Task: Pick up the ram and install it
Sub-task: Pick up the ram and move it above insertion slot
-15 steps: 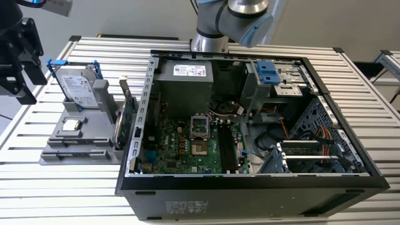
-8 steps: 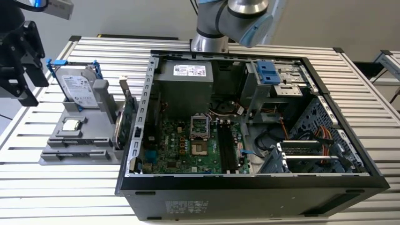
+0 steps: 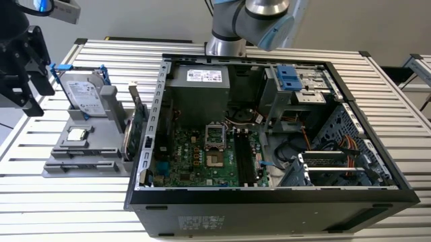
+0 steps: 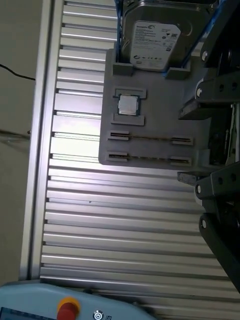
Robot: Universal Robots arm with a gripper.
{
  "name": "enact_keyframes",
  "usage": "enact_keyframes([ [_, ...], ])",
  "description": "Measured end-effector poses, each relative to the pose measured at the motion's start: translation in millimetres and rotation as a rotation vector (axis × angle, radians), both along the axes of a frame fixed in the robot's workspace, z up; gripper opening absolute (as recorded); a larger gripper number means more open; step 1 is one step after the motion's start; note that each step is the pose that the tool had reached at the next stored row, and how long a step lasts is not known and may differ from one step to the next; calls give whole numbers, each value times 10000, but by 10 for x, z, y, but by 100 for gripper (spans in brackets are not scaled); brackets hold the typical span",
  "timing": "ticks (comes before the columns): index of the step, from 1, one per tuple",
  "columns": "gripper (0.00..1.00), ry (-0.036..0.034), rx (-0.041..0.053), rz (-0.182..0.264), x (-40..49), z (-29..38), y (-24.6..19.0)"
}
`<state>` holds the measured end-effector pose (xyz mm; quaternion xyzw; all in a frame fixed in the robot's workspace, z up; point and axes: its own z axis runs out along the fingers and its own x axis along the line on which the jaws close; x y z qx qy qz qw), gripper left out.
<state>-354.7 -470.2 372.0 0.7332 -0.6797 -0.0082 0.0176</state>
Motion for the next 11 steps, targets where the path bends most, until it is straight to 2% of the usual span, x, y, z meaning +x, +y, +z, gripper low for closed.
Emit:
enact_keyframes([
  [4,100,-69,1,-19,0,-24,0],
  [11,100,-90,-1,-188,0,-60,0],
])
